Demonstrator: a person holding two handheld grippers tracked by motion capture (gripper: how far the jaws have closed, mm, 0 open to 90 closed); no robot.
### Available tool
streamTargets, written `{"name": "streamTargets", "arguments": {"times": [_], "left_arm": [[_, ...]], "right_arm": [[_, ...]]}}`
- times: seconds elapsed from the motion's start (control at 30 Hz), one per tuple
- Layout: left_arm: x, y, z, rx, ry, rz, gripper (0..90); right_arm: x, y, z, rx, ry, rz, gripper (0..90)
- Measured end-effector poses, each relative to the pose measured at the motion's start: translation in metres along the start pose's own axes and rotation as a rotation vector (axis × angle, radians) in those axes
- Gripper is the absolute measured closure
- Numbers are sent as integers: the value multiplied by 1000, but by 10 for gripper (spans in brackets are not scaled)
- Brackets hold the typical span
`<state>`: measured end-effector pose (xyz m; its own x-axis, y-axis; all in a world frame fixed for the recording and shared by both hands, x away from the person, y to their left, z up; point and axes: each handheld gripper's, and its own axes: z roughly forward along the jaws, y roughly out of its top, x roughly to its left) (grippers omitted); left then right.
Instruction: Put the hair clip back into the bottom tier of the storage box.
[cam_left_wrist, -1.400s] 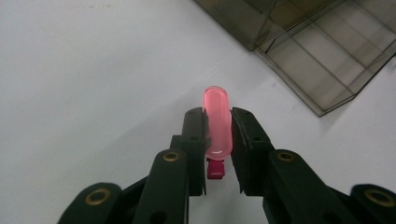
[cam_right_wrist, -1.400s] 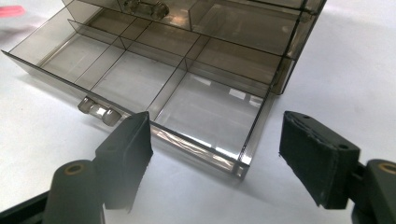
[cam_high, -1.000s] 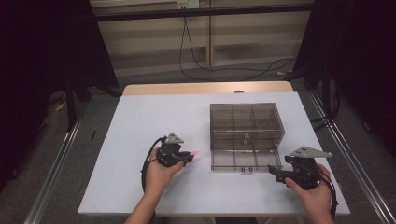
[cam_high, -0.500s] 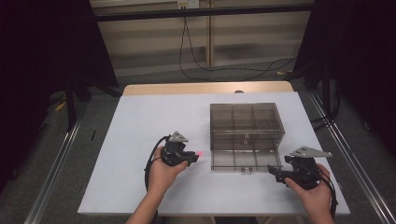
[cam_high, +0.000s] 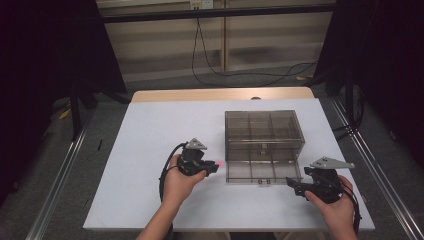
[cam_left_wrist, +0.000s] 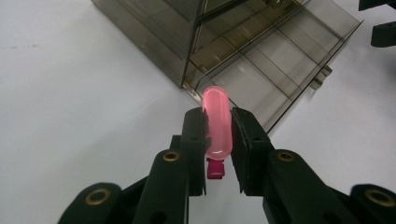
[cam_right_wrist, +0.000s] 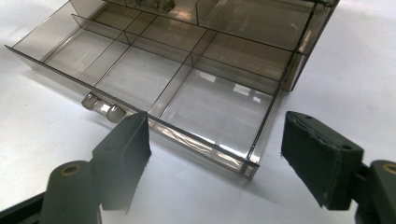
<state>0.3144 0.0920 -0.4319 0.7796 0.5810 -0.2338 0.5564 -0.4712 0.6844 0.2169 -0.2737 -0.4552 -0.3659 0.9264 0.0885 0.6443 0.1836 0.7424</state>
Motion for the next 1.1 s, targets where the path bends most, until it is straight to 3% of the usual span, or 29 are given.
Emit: {"name": "streamTargets", "arguments": {"times": [0.3,0.5,1.1], "left_arm": [[-7,11,1,2,-1,17,762],[-13,18,6,7,-25,25,762],[-24,25,21,14,-43,40,762]], "right_arm": [[1,0,0,3,2,-3,237],[1,0,0,1,6,-4,236],[2,0,0,1,9,-4,235]]}}
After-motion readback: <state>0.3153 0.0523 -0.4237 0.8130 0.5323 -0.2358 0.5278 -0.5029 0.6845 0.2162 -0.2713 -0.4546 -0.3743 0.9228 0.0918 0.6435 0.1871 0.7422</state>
